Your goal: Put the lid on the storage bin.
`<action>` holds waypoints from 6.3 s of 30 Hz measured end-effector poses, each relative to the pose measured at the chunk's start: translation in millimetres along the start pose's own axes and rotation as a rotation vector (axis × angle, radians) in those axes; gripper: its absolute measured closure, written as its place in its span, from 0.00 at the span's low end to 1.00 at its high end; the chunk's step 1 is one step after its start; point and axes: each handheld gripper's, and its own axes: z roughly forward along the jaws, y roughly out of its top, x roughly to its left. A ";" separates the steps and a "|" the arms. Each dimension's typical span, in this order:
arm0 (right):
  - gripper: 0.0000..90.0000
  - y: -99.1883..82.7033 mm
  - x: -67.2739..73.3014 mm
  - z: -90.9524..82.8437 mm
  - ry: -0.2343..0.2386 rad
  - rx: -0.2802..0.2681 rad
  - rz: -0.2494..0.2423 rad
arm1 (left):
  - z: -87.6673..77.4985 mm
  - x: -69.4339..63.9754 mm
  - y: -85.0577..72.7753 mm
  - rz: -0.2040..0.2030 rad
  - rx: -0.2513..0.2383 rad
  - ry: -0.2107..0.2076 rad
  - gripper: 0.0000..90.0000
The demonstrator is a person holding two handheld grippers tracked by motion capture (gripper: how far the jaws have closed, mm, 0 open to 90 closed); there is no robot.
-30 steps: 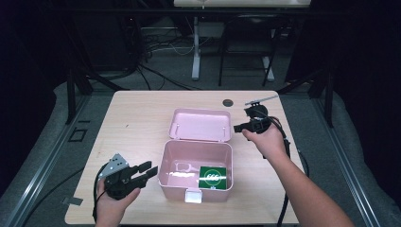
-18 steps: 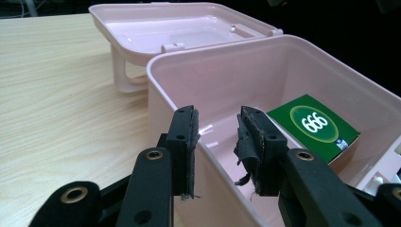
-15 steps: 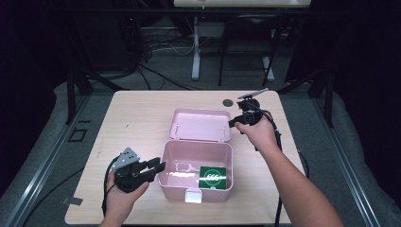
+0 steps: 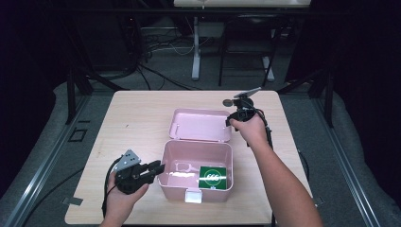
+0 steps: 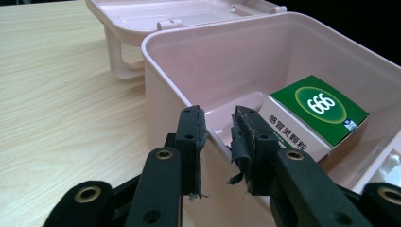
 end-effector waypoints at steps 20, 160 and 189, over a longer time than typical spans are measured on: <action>0.88 8.4 -3.3 24.4 -0.036 0.020 0.096 | -0.5 0.0 -2.4 -0.005 -0.013 0.000 0.81; 0.95 -118.6 41.3 -107.9 0.069 -0.607 -0.218 | -0.1 0.8 1.0 -0.030 -0.033 0.012 0.77; 0.94 -125.0 36.6 -107.1 0.118 -0.611 -0.205 | -12.2 6.1 87.1 0.058 -0.123 0.083 0.65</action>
